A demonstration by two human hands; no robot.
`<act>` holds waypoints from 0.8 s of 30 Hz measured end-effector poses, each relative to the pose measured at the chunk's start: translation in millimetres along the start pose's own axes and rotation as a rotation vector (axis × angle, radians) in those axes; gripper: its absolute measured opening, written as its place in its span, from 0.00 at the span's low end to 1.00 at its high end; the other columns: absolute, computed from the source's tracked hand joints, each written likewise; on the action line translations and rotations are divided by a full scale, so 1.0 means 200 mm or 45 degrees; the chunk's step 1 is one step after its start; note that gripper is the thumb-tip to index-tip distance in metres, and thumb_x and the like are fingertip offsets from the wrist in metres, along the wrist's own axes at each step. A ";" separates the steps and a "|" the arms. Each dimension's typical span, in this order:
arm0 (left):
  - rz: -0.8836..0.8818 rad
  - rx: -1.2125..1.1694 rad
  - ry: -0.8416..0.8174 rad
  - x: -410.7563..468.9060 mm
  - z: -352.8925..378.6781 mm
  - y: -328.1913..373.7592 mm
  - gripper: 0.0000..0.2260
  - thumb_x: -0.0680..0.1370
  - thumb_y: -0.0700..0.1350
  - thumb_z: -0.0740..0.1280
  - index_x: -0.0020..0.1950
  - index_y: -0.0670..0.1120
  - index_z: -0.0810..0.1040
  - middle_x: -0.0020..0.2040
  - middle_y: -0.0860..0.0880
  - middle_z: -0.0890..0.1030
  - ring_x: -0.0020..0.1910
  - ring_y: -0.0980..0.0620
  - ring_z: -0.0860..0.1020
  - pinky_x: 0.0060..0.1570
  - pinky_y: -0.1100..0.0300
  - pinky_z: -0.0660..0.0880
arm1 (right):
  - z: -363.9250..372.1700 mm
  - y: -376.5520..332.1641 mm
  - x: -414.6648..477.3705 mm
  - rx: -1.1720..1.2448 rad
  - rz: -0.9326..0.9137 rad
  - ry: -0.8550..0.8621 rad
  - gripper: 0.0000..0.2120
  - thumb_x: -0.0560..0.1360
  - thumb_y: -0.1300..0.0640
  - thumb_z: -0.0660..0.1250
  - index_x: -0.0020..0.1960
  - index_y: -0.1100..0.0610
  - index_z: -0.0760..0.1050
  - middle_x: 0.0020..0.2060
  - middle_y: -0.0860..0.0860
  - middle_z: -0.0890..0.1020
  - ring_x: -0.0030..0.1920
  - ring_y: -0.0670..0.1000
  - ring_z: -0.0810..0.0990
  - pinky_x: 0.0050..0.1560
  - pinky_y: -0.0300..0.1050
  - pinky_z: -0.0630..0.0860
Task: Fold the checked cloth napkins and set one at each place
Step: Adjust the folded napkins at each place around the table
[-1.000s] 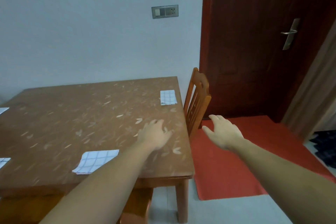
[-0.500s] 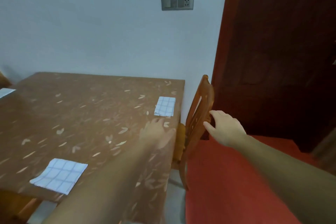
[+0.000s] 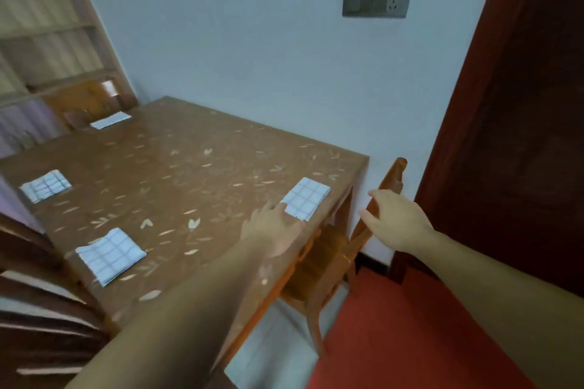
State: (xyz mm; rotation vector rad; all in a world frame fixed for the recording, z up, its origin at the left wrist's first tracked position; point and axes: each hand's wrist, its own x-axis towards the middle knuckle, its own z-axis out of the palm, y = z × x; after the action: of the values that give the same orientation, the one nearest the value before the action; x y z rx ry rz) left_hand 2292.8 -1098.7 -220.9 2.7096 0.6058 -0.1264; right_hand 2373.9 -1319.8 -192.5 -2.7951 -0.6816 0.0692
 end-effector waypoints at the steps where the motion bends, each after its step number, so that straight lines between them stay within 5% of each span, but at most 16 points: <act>1: -0.021 0.002 0.007 0.05 0.01 0.01 0.30 0.77 0.64 0.57 0.77 0.54 0.60 0.77 0.51 0.61 0.75 0.45 0.61 0.71 0.45 0.61 | 0.00 0.02 0.06 -0.006 -0.031 -0.011 0.21 0.80 0.44 0.56 0.67 0.56 0.69 0.63 0.53 0.75 0.62 0.55 0.75 0.58 0.51 0.71; 17: -0.479 -0.142 0.037 0.68 0.19 0.23 0.34 0.70 0.69 0.55 0.71 0.53 0.67 0.72 0.49 0.69 0.69 0.42 0.68 0.65 0.42 0.68 | 0.11 0.40 1.07 -0.107 -0.431 -0.163 0.26 0.80 0.41 0.54 0.73 0.53 0.64 0.69 0.52 0.71 0.67 0.54 0.71 0.65 0.53 0.69; 24: -0.761 -0.149 0.158 0.72 0.18 0.39 0.28 0.78 0.61 0.60 0.76 0.52 0.63 0.74 0.46 0.67 0.72 0.43 0.65 0.66 0.45 0.66 | 0.12 0.53 1.46 -0.050 -0.650 -0.258 0.29 0.78 0.37 0.53 0.71 0.53 0.67 0.67 0.53 0.74 0.65 0.56 0.73 0.62 0.55 0.72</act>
State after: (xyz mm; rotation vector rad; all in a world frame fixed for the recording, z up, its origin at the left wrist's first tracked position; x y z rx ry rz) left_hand 2456.4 -1120.0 -253.0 2.3536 1.3969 -0.0685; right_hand 2678.8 -1270.4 -239.1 -2.5790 -1.4332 0.2421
